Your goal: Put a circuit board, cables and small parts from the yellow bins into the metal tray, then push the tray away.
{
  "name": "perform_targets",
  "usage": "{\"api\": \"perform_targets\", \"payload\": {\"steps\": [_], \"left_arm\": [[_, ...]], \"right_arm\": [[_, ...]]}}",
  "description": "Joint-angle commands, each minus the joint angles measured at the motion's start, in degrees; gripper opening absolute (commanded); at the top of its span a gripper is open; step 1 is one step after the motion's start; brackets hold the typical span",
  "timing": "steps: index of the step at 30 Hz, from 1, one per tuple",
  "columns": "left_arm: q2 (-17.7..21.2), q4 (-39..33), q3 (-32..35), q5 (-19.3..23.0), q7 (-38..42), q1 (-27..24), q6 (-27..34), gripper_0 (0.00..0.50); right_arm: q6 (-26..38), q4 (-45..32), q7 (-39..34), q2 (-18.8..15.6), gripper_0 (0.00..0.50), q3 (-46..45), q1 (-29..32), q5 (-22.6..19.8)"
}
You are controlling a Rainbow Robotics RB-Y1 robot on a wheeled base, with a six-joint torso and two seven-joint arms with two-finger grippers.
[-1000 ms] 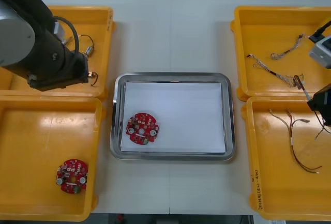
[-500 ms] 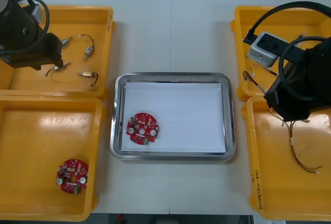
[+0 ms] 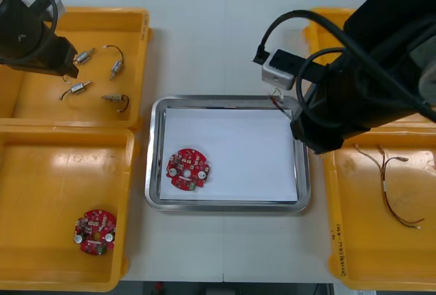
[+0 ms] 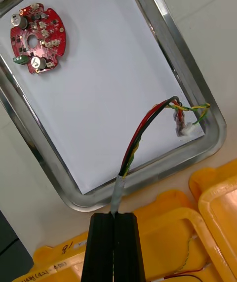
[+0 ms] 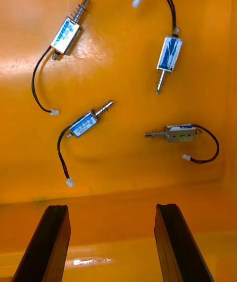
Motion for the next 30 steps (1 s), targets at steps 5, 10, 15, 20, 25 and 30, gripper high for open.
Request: {"api": "perform_targets", "payload": {"steps": [5,10,15,20,25,30], "left_arm": [[2.27,7.12,1.21,-0.19,-13.28,-3.24,-7.09,0.5],[2.27,10.81,-0.37,0.43,-20.14,-3.5,-11.04,0.5],[2.19,13.63,-1.86,0.87,-24.62,-3.77,-14.82,0.5],[1.92,17.58,-3.18,2.1,-28.93,-3.77,-18.95,0.5],[1.48,19.51,-5.82,2.71,-29.98,-3.77,-22.2,0.5],[1.48,20.22,-8.37,3.42,-29.72,-3.77,-24.05,0.5]], "right_arm": [[0.17,3.36,13.86,3.93,0.0,7.22,-3.52,6.35],[0.17,6.52,19.05,5.86,0.0,9.68,-3.43,8.2],[0.17,9.6,23.62,7.88,0.0,11.96,-2.99,9.95],[0.17,13.2,27.57,9.02,0.0,14.6,-1.94,11.8],[-2.17,14.7,29.5,9.11,0.0,18.29,-0.88,15.4],[-5.68,15.75,29.15,9.82,0.0,21.54,0.35,18.57]]}}
